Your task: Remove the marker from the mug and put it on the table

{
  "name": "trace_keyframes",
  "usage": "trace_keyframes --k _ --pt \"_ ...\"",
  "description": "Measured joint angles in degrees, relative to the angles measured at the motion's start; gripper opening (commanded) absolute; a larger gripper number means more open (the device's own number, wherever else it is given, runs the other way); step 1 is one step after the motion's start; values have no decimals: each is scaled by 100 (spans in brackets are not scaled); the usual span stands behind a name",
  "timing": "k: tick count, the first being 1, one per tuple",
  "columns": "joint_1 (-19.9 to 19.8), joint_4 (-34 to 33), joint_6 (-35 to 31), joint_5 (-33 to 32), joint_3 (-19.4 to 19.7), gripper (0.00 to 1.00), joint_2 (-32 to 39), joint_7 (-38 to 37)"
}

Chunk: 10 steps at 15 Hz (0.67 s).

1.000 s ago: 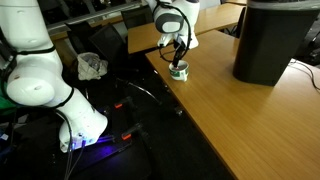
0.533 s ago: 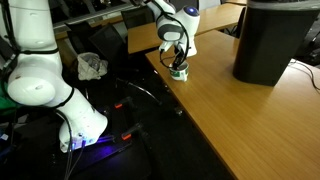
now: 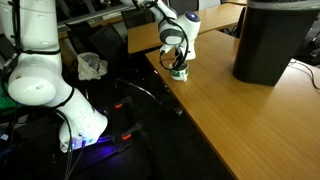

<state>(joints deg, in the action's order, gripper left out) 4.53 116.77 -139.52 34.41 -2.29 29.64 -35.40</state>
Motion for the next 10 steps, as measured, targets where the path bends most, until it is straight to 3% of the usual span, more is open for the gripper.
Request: trace_keyframes --k 5,10 --pt "93 -53 19 -192 58 5 -76 -112" --pt "103 -42 520 -463 92 5 -639 -159"
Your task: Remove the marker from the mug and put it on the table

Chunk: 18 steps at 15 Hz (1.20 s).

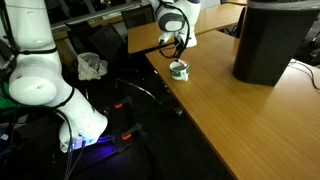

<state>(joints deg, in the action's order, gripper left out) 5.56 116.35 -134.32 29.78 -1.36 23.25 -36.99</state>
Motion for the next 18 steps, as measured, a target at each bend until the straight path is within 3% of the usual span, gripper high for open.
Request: trace_keyframes --k 4,7,13,18 --pt "157 -3 -30 -840 260 5 -501 -966" --pt "285 -66 -304 -1774 497 5 -536 -2101" --pt "449 -586 -591 -3412 1177 5 323 -4314" --pt "494 -1114 -867 -3565 1328 5 1165 -5257"
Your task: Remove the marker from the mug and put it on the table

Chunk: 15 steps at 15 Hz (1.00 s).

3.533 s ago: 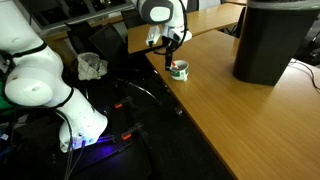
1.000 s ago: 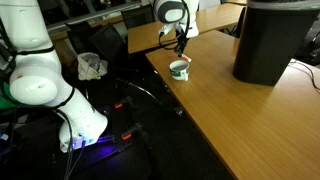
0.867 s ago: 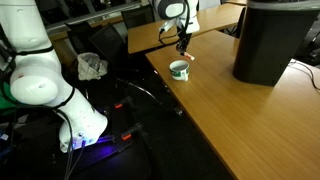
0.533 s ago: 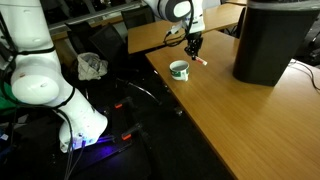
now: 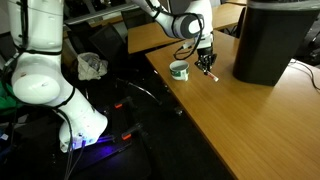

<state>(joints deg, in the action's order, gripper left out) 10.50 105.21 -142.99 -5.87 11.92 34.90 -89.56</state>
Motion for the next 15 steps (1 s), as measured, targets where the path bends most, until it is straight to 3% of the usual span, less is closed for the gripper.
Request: trace_keyframes --k 1,2,3,10,15 --pt "5 -90 -86 8 -12 5 132 -41" --pt "15 -181 -147 8 -17 29 254 -74" --pt "35 -264 -180 8 -17 46 354 -76" --pt "142 -478 -66 11 -10 96 471 -76" --pt "129 -289 674 11 -28 100 -411 106"
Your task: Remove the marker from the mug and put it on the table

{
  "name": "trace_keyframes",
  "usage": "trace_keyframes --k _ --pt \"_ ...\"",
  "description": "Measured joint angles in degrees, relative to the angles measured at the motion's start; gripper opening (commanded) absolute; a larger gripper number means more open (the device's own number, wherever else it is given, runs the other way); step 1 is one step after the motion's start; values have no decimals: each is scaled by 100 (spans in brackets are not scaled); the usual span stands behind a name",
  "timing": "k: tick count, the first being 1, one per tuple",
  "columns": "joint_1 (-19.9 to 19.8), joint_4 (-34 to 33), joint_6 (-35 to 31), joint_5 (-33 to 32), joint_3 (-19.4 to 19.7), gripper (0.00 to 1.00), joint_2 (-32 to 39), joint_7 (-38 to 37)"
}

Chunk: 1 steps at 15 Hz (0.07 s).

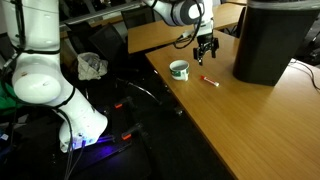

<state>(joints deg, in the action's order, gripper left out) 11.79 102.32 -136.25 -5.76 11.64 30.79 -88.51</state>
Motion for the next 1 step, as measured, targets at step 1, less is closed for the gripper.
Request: trace_keyframes --k 1 --pt "-5 81 273 -6 -3 100 -238 110"
